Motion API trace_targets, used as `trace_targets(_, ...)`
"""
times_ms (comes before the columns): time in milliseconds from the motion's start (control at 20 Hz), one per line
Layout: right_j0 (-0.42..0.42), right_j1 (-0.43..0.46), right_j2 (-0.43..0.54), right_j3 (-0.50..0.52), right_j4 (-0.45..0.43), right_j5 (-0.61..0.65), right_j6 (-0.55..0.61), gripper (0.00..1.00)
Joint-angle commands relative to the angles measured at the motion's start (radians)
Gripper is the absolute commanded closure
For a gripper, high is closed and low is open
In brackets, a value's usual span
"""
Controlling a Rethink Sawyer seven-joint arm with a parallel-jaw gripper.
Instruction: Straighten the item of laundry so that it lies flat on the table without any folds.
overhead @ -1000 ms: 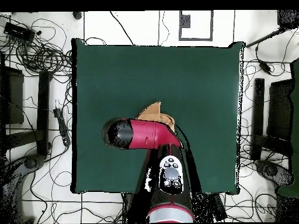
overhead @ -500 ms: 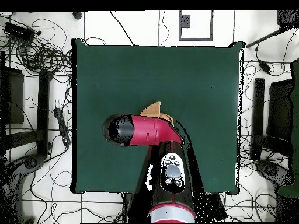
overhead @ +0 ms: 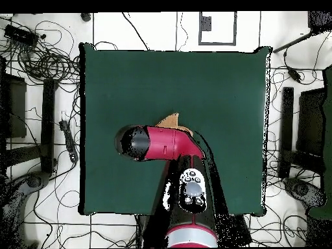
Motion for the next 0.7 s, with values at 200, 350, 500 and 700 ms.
trace_targets(200, -0.009, 0.036, 0.086, -0.028, 0.044, 0.098, 0.142, 0.0)
trace_targets(350, -0.006, 0.043, 0.082, -0.037, 0.045, 0.105, 0.146, 0.0)
trace_targets(500, -0.009, 0.043, 0.084, -0.035, 0.045, 0.098, 0.143, 0.0)
trace_targets(700, -0.024, 0.042, 0.095, -0.027, 0.043, 0.091, 0.123, 0.0)
